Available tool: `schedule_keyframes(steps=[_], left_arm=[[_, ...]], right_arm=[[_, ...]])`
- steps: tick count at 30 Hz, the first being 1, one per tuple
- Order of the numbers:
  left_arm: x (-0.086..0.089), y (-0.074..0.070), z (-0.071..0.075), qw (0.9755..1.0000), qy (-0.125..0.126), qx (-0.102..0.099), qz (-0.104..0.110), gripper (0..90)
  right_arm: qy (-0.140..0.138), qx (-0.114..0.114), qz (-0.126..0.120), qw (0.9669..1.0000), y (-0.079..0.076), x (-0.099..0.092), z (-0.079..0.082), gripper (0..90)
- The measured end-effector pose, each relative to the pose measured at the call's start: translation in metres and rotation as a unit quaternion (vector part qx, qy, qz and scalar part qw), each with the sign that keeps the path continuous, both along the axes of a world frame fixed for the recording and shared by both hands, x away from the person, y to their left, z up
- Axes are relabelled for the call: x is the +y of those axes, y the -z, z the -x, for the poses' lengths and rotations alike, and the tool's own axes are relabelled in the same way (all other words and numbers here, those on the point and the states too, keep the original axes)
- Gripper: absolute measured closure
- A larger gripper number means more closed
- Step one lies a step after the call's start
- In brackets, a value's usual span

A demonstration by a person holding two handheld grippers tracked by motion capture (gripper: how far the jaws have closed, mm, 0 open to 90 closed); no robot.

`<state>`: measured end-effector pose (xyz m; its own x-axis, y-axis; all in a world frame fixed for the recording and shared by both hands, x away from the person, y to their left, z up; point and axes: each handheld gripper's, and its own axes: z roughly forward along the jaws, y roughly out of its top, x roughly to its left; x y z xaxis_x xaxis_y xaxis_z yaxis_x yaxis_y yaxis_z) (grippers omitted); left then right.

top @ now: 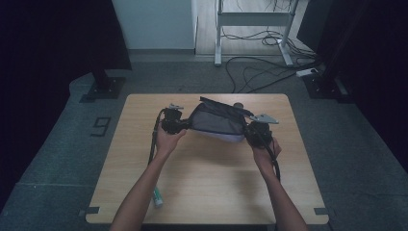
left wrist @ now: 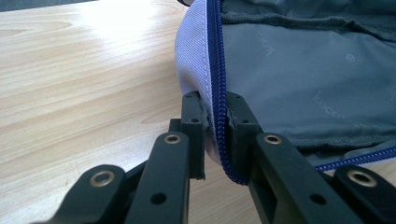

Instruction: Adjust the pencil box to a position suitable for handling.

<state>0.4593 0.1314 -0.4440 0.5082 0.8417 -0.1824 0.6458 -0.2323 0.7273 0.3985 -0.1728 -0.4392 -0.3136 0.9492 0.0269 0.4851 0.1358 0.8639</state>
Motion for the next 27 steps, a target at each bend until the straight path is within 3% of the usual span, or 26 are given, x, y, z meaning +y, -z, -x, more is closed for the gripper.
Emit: schedule_keyframes(steps=[19,27], left_arm=[[0.018,-0.001,0.015,1.0000,0.006,0.003,0.003,80.3],[0.028,-0.009,0.027,0.9999,0.011,-0.005,0.006,80.4]], right_arm=[[-0.018,-0.007,-0.002,0.9998,-0.001,0.014,0.015,85.5],[-0.033,-0.021,-0.002,0.9993,-0.007,0.020,0.028,85.6]])
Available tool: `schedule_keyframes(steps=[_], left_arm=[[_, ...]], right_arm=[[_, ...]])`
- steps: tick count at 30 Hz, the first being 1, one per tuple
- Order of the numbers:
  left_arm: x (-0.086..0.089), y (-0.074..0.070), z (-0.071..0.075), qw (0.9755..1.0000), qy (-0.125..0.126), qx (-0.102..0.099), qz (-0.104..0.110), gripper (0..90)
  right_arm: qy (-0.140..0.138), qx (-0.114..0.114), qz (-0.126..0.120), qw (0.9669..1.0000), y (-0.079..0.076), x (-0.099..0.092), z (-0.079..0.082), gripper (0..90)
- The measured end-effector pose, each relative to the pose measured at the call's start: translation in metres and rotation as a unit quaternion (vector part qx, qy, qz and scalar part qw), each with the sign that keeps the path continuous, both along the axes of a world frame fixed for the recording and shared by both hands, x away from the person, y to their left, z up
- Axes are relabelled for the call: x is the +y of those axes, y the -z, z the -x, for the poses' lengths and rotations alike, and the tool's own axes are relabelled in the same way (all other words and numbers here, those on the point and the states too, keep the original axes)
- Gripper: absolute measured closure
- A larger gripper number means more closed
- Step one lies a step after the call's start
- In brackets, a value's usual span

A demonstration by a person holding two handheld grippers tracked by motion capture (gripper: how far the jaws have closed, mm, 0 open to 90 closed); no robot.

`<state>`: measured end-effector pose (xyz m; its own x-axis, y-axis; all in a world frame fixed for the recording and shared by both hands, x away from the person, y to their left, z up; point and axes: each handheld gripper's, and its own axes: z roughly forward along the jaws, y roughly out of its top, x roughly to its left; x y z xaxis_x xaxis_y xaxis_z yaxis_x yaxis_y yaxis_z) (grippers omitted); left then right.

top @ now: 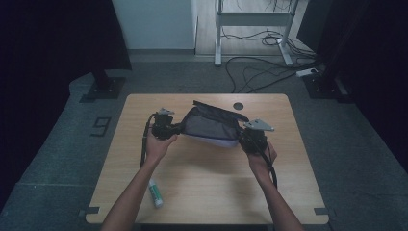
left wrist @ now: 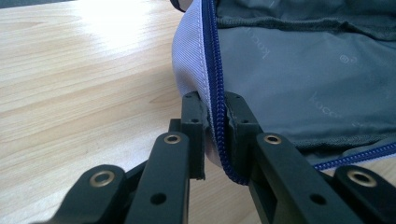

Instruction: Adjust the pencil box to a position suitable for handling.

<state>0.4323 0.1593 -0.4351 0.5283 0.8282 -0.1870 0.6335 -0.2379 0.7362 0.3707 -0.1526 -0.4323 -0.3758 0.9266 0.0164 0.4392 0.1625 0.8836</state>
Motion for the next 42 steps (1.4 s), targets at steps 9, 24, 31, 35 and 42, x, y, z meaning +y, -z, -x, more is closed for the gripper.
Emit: schedule_keyframes(steps=[9,24,31,35,42], left_arm=[[0.008,-0.002,0.017,0.9999,0.005,-0.006,0.011,80.4],[0.018,0.017,0.040,0.9994,0.019,0.011,0.027,85.1],[0.024,0.040,0.056,0.9988,0.026,0.035,0.023,85.7],[0.023,0.049,0.060,0.9984,0.030,0.045,0.013,85.2],[0.018,0.069,0.063,0.9970,0.035,0.068,-0.010,84.3]], right_arm=[[-0.012,-0.011,-0.003,0.9999,-0.003,0.004,0.014,85.6],[-0.029,-0.011,-0.013,0.9994,0.010,0.009,0.035,86.9],[-0.045,-0.002,-0.015,0.9989,0.026,0.014,0.055,86.8],[-0.049,0.017,-0.019,0.9985,0.039,0.012,0.056,86.5],[-0.050,0.061,-0.024,0.9966,0.063,0.009,0.051,86.2]])
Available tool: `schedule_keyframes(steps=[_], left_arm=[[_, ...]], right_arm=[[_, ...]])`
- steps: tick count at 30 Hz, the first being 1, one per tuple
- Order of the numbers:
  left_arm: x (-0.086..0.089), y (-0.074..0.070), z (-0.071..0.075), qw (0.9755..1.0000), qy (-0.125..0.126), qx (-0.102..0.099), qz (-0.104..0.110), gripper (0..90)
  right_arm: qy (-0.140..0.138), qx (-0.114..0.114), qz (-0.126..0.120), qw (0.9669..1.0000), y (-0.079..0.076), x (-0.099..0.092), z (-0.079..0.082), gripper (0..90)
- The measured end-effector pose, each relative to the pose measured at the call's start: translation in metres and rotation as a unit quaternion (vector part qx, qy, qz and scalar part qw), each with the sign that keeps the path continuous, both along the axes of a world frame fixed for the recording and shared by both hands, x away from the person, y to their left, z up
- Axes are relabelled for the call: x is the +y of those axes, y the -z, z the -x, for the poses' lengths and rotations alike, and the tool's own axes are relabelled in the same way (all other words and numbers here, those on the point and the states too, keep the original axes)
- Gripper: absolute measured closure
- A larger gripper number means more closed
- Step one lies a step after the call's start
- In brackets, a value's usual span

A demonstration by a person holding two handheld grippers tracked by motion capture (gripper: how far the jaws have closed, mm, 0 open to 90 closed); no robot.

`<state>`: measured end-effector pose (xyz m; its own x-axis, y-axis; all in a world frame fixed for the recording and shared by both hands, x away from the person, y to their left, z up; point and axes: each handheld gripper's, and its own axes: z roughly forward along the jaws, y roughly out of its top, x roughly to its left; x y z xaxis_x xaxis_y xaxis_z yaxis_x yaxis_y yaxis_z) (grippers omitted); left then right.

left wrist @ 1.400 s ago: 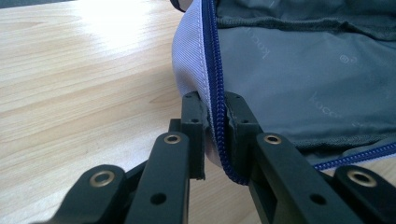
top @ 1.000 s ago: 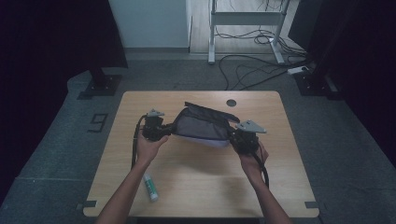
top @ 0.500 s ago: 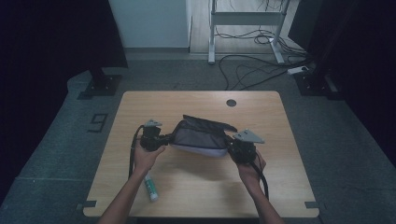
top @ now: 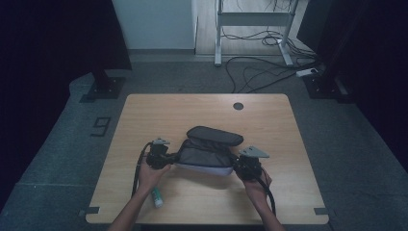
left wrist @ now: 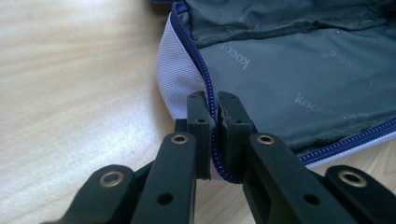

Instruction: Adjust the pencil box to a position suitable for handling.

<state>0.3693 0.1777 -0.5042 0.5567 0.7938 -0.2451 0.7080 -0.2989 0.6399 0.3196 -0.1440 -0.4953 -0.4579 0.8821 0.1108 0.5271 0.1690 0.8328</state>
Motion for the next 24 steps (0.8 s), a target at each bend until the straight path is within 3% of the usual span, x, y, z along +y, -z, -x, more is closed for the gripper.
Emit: schedule_keyframes(steps=[4,12,14,15,16,17,19,21,24], left_arm=[[-0.001,0.008,-0.001,0.9999,0.005,0.013,-0.004,82.8],[-0.003,0.011,0.002,0.9999,0.009,0.010,0.001,77.5],[-0.003,0.013,0.001,0.9998,0.009,0.015,0.006,73.0],[-0.002,0.015,0.000,0.9994,0.005,0.026,0.020,66.6],[-0.002,0.015,0.000,0.9994,0.005,0.026,0.020,62.1],[-0.002,0.016,0.000,0.9993,-0.001,0.027,0.027,62.1],[-0.001,0.016,0.000,0.9992,-0.005,0.022,0.032,50.9],[0.000,0.016,-0.001,0.9990,-0.010,0.021,0.038,48.9],[0.002,0.014,-0.001,0.9985,-0.010,0.021,0.049,38.1]], right_arm=[[0.001,0.018,0.002,0.9998,0.012,-0.002,-0.003,85.9],[0.004,0.038,0.009,0.9992,0.028,-0.006,-0.005,81.3],[0.007,0.037,0.017,0.9992,0.030,-0.005,-0.005,76.8],[0.012,0.035,0.031,0.9988,0.032,-0.005,-0.005,69.7],[0.012,0.035,0.031,0.9988,0.032,-0.005,-0.005,69.7],[0.013,0.034,0.032,0.9988,0.032,-0.005,-0.005,66.4],[0.028,0.016,0.029,0.9990,0.029,-0.007,-0.003,54.2],[0.031,0.011,0.024,0.9992,0.028,-0.008,-0.002,51.6],[0.035,-0.004,0.012,0.9993,0.022,-0.010,0.000,46.6]])
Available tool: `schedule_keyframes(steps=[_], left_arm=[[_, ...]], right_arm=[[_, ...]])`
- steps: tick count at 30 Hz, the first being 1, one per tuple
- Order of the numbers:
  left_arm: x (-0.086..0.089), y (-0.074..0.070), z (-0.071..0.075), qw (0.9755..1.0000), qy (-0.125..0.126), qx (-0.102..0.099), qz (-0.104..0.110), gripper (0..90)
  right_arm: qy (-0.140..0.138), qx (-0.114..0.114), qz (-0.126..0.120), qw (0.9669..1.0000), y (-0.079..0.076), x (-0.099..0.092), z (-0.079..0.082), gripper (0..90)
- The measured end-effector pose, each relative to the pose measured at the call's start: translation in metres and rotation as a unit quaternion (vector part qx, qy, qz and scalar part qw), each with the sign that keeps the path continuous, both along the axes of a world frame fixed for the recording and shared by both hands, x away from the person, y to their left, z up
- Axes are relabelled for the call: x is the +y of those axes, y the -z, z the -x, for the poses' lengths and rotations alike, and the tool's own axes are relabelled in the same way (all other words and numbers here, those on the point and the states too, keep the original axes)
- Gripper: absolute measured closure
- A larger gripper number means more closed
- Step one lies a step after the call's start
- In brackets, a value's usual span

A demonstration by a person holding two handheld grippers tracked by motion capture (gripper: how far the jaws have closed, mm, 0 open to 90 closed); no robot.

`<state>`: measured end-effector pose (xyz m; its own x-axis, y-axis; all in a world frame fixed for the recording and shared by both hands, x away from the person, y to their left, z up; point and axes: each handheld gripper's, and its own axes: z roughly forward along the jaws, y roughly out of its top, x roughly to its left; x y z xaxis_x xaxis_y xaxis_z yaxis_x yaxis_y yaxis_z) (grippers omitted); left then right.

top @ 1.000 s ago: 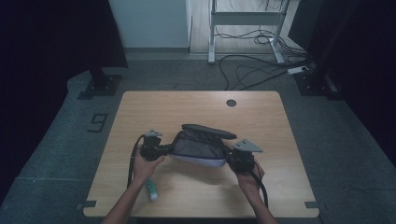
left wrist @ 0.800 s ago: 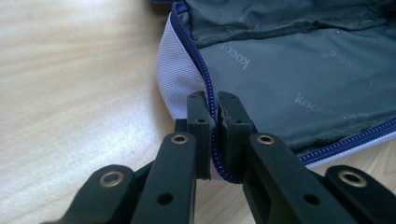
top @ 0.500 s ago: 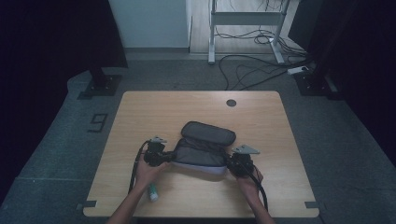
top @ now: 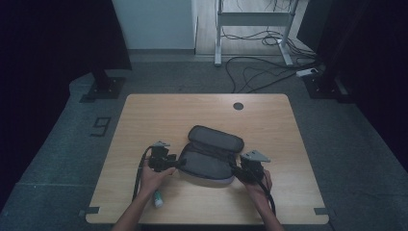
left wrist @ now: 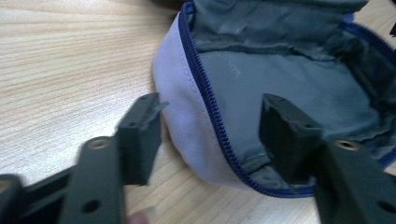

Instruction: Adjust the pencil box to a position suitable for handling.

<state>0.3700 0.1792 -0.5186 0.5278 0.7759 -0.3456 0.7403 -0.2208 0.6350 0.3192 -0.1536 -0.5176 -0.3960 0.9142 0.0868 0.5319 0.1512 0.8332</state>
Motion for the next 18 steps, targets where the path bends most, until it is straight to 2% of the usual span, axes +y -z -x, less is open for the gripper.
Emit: schedule_keyframes(steps=[4,8,11,12,15,18], left_arm=[[0.001,-0.007,0.002,0.9999,0.002,-0.011,0.012,32.9],[0.005,-0.016,0.005,0.9995,0.003,-0.024,0.023,32.6],[0.013,-0.026,0.010,0.9983,-0.003,-0.035,0.046,33.0],[0.013,-0.026,0.010,0.9983,-0.003,-0.035,0.046,33.1],[0.021,-0.032,0.014,0.9976,-0.011,-0.043,0.054,33.5],[0.028,-0.038,0.017,0.9969,-0.018,-0.053,0.055,33.9]], right_arm=[[0.000,-0.014,-0.010,0.9999,-0.004,0.000,0.003,44.3],[-0.008,-0.028,-0.021,0.9994,-0.008,0.002,0.008,43.5],[-0.020,-0.040,-0.021,0.9988,-0.014,0.006,0.014,41.4],[-0.020,-0.040,-0.021,0.9988,-0.014,0.006,0.014,41.4],[-0.033,-0.061,-0.022,0.9974,-0.021,0.013,0.021,41.6],[-0.041,-0.064,-0.023,0.9968,-0.023,0.016,0.023,42.0]])
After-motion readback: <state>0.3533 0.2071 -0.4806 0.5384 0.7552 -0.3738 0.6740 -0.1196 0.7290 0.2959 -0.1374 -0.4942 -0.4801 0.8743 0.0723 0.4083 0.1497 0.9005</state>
